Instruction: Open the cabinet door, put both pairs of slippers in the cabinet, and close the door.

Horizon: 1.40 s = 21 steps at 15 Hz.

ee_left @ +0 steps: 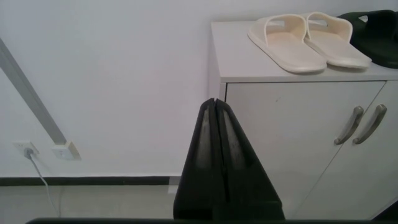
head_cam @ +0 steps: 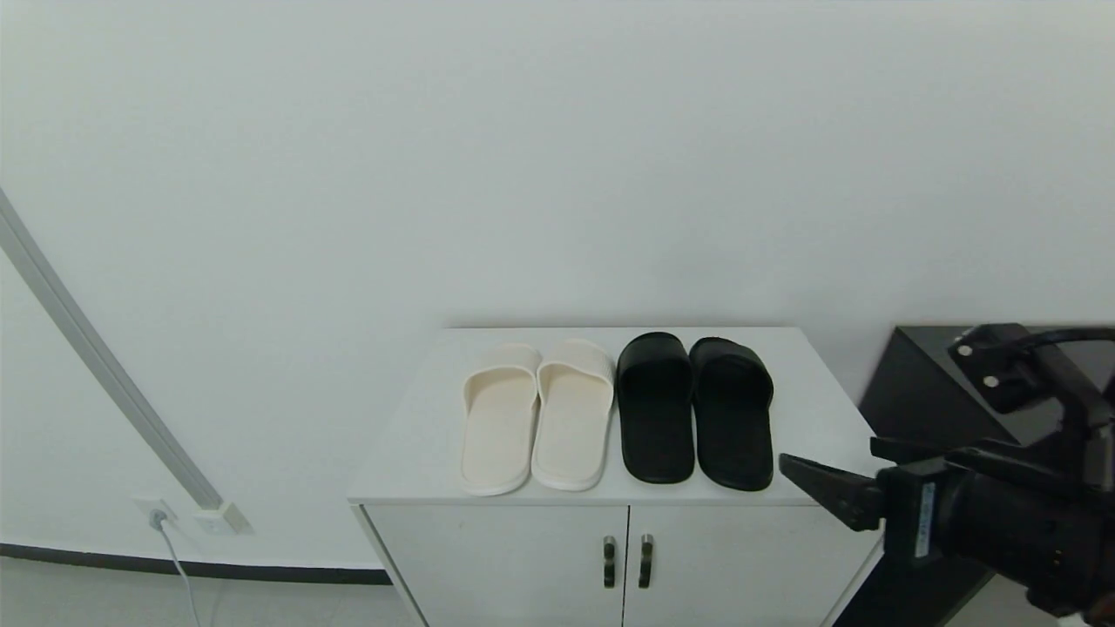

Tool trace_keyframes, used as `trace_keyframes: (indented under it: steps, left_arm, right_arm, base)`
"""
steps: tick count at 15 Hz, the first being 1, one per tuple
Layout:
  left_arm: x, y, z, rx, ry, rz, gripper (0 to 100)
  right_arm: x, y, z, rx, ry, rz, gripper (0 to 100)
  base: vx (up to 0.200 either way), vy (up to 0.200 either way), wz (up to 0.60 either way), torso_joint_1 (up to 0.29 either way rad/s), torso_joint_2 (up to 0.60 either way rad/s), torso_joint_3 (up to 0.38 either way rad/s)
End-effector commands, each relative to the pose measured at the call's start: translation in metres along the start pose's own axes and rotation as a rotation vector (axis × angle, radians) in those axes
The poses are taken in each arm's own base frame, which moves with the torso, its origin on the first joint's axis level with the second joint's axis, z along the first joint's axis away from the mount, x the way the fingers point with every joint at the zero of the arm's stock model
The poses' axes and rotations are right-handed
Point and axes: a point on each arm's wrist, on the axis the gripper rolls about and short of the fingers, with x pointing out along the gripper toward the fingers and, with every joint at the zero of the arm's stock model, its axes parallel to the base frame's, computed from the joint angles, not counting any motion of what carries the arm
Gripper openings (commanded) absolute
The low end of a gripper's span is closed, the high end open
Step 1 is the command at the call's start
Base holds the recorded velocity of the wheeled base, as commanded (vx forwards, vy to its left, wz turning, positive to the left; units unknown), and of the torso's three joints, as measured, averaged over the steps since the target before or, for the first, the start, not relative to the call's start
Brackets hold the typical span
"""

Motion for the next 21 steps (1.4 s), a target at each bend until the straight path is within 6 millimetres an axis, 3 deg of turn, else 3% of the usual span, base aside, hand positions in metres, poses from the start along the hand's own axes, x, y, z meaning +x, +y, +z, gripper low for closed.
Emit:
trace_keyframes:
  steps: [1,5,9,14,17,21]
  left_arm:
    - [0.0,0.0,0.0,-0.001,0.003,-0.001,0]
    - [0.0,0.0,0.0,-0.001,0.003,-0.001,0]
    - [0.0,0.0,0.0,0.0,0.003,-0.001,0]
    - [0.0,0.0,0.0,-0.001,0.001,-0.001,0]
    - [0.0,0.0,0.0,-0.001,0.003,-0.001,0]
    - [0.0,0.0,0.0,-0.003,0.003,-0.001,0]
  right_arm:
    - [0.047,0.028,0.002,0.002,0.039,-0.062,100]
    - [0.094,0.05,0.002,-0.016,0.003,-0.218,100]
    - [0.146,0.062,-0.013,-0.009,-0.069,-0.341,100]
    - [0.201,0.055,-0.015,0.021,-0.102,-0.417,100]
    - [0.223,0.044,-0.01,0.037,-0.117,-0.455,100]
    - [0.233,0.038,-0.007,0.015,-0.12,-0.475,100]
  base:
    - [0.0,0.0,0.0,0.0,0.0,0.0]
    - [0.0,0.0,0.0,0.0,0.0,0.0]
    - [0.0,0.0,0.0,0.0,0.0,0.0]
    - [0.0,0.0,0.0,0.0,0.0,0.0]
    - [0.0,0.0,0.0,0.0,0.0,0.0]
    - [0.0,0.0,0.0,0.0,0.0,0.0]
